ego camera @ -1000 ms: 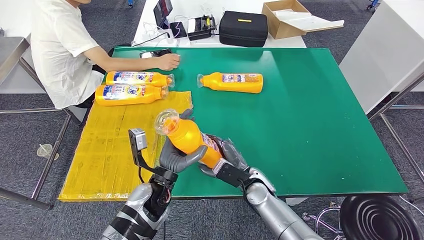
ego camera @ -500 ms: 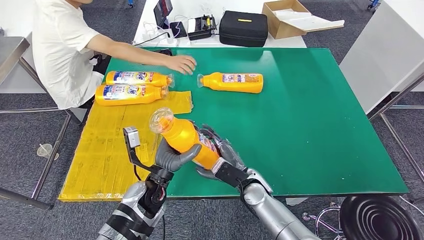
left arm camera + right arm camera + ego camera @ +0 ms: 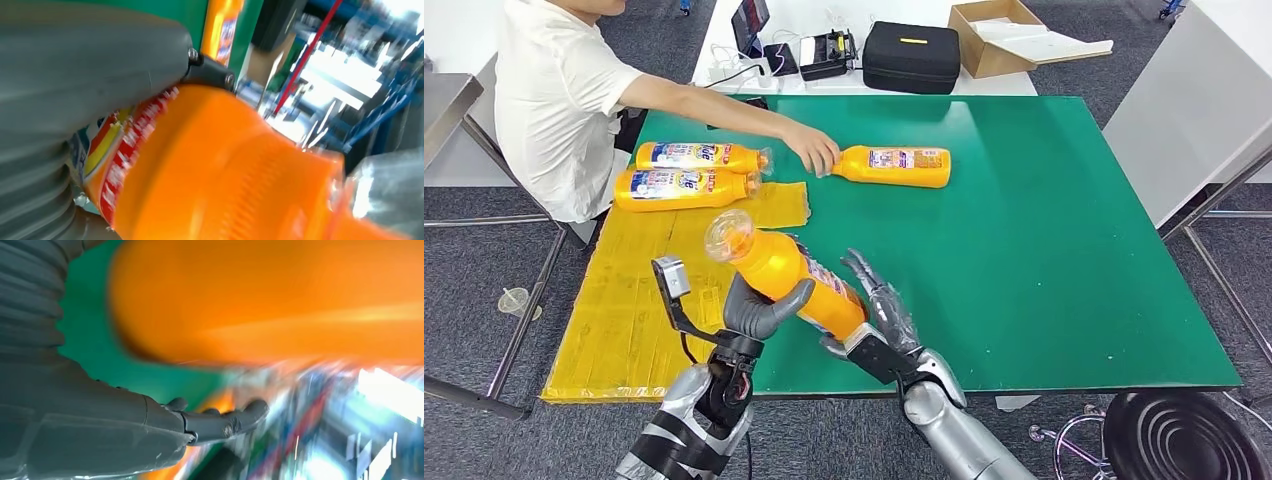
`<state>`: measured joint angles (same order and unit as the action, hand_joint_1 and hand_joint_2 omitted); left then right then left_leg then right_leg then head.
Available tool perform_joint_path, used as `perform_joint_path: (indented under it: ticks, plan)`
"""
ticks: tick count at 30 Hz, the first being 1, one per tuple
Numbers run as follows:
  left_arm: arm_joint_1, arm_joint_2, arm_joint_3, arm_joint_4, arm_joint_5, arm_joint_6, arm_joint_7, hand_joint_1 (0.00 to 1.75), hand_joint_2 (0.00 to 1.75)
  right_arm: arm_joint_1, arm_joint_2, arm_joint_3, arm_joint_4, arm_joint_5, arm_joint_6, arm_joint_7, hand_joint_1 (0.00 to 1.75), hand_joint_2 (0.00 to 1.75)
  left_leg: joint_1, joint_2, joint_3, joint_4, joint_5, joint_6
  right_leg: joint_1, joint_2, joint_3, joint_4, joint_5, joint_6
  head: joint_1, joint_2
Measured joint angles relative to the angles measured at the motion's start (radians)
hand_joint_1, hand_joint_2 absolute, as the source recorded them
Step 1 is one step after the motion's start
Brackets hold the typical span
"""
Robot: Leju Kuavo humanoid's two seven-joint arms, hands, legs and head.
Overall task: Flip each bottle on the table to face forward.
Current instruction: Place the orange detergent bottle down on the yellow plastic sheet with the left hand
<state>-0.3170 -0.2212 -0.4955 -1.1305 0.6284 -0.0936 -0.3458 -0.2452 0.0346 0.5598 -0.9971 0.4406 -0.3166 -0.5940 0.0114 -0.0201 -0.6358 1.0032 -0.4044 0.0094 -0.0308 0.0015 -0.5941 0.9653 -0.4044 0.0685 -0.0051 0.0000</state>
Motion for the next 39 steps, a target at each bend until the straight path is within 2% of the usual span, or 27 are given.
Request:
perform_joint_path:
  ticks: [2,3,4,6,8,11,14,17,20,24,28,32,36,39]
  plan:
    - [0.023,0.019,0.026,-0.037,-0.112,0.120,-0.039,1.75,1.75,0.040,0.004,-0.052,-0.022,0.144,-0.198,0.046,0.00,1.75,0.000,0.000,0.000,0.000,0.000,0.000,0.000,0.000,0.000,0.000,0.000,0.000,0.000,0.000]
    - [0.035,0.034,0.041,-0.057,-0.211,0.199,-0.059,1.75,1.75,0.067,0.004,-0.096,-0.043,0.245,-0.262,0.068,0.00,1.75,0.000,0.000,0.000,0.000,0.000,0.000,0.000,0.000,0.000,0.000,0.000,0.000,0.000,0.000]
    - [0.047,0.052,0.057,-0.072,-0.337,0.283,-0.075,1.75,1.75,0.097,0.003,-0.151,-0.070,0.350,-0.294,0.081,0.00,1.75,0.000,-0.001,0.000,0.000,0.000,0.000,0.000,-0.001,0.000,0.000,-0.001,0.000,0.000,0.000]
    - [0.069,0.089,0.094,-0.092,-0.612,0.436,-0.092,1.75,1.75,0.157,-0.001,-0.288,-0.129,0.513,-0.298,0.079,0.00,1.75,0.000,-0.001,-0.001,0.000,-0.001,0.000,0.000,-0.001,-0.001,0.000,-0.001,0.000,0.000,0.000]
    - [0.087,0.118,0.134,-0.107,-0.821,0.514,-0.092,1.75,1.75,0.211,-0.004,-0.418,-0.186,0.566,-0.300,0.069,0.00,1.75,0.000,-0.002,-0.002,0.000,-0.001,0.000,0.000,-0.002,-0.001,0.000,-0.002,0.001,0.000,0.000]
    - [0.117,0.145,0.188,-0.134,-0.978,0.527,-0.077,1.75,1.75,0.264,-0.003,-0.557,-0.255,0.536,-0.301,0.049,0.00,1.75,0.000,-0.002,-0.002,0.000,-0.001,0.000,0.000,-0.003,0.000,0.000,-0.003,0.002,0.000,0.000]
    - [0.134,0.168,0.230,-0.151,-1.153,0.547,-0.026,1.75,1.75,0.297,0.004,-0.644,-0.304,0.503,-0.301,0.029,0.00,1.75,0.000,-0.001,-0.002,0.000,-0.001,0.000,-0.001,-0.002,-0.001,0.000,-0.002,0.002,0.000,0.000]
    - [0.134,0.195,0.244,-0.148,-1.356,0.564,0.049,1.75,1.75,0.308,0.008,-0.673,-0.322,0.478,-0.301,0.032,0.00,1.75,0.000,-0.001,-0.001,0.000,-0.001,0.000,0.000,-0.001,-0.002,0.000,-0.002,0.002,0.000,0.000]
    - [0.128,0.216,0.252,-0.131,-1.464,0.564,0.097,1.72,1.75,0.310,0.011,-0.680,-0.327,0.468,-0.301,0.040,0.00,1.75,0.000,0.000,-0.001,0.000,-0.001,0.000,0.000,-0.001,-0.002,0.000,-0.002,0.002,0.000,0.000]
    - [0.088,0.240,0.252,-0.057,-1.568,0.496,0.156,1.36,1.75,0.308,0.011,-0.678,-0.324,0.442,-0.301,0.046,0.00,1.75,0.000,-0.001,-0.001,0.000,0.000,0.000,0.000,-0.001,-0.001,0.000,-0.002,0.002,0.000,0.000]
    - [0.022,0.245,0.241,0.061,-1.596,0.405,0.167,0.76,1.75,0.298,0.011,-0.662,-0.310,0.408,-0.301,0.033,0.00,1.75,0.000,-0.001,-0.001,0.000,0.000,0.000,-0.001,-0.001,-0.001,0.000,-0.002,0.002,0.000,0.000]
    - [-0.044,0.245,0.224,0.168,-1.581,0.353,0.154,0.52,1.75,0.279,0.011,-0.644,-0.289,0.386,-0.301,0.022,0.00,1.75,0.000,-0.001,0.001,0.000,0.000,0.000,-0.001,-0.001,0.001,0.000,-0.002,0.002,0.000,0.000]
    - [-0.086,0.243,0.216,0.235,-1.561,0.328,0.140,0.05,1.75,0.268,0.009,-0.627,-0.271,0.364,-0.301,0.019,0.00,1.75,0.000,-0.001,0.002,0.000,-0.001,0.000,0.000,-0.001,0.002,0.000,-0.002,0.002,0.000,0.000]
    - [-0.112,0.243,0.206,0.277,-1.522,0.281,0.121,0.00,1.75,0.258,0.002,-0.605,-0.254,0.336,-0.301,0.017,0.00,1.75,0.000,-0.001,0.003,0.000,0.000,0.000,0.000,-0.001,0.003,0.000,-0.002,0.002,0.000,0.000]
